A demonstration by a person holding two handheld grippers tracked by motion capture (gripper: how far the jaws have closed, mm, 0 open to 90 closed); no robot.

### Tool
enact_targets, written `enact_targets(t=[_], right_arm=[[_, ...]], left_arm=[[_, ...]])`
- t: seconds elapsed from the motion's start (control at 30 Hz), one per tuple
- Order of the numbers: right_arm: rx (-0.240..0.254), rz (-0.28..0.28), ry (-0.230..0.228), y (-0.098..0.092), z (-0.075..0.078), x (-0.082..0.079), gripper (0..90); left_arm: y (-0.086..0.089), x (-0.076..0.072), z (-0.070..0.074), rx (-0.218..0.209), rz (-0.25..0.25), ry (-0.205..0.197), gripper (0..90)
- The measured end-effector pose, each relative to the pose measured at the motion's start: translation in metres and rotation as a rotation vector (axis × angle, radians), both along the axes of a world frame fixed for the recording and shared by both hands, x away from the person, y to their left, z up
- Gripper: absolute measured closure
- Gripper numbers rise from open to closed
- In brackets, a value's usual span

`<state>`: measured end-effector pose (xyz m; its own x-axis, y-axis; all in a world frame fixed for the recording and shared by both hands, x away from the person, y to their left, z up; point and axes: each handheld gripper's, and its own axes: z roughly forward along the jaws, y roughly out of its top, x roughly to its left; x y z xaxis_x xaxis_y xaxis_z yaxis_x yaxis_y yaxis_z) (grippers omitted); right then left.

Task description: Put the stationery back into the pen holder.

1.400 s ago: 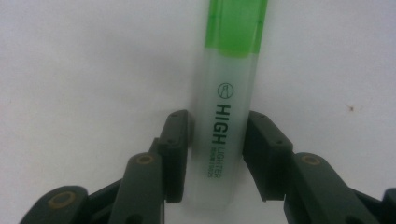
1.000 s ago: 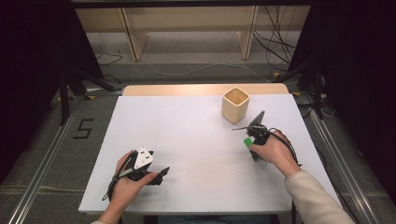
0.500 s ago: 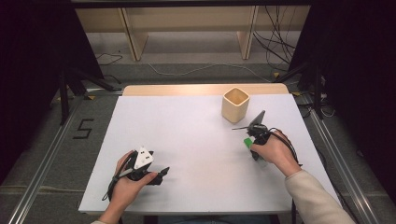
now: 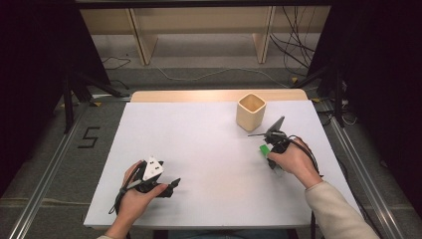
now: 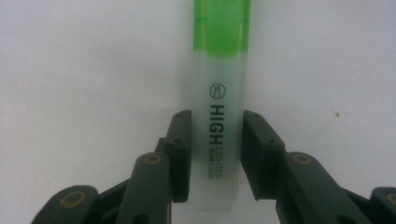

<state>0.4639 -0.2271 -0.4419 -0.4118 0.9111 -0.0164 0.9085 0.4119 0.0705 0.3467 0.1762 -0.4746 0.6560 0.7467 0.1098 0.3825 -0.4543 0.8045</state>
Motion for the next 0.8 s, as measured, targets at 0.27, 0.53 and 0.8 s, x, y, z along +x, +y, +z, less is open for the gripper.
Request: enact_targets(t=[0.27, 0.53, 0.8], right_arm=[[0.026, 0.000, -0.023, -0.003, 0.005, 0.000, 66.0], [0.049, 0.009, -0.058, -0.005, 0.011, -0.001, 66.1], [0.076, 0.010, -0.093, -0.009, 0.017, -0.001, 66.1]], left_arm=[[0.000, 0.000, 0.000, 0.000, 0.000, -0.001, 16.7], [0.000, 0.000, 0.000, 0.005, -0.002, 0.000, 16.7], [0.001, 0.000, 0.000, 0.005, -0.001, -0.001, 16.7]])
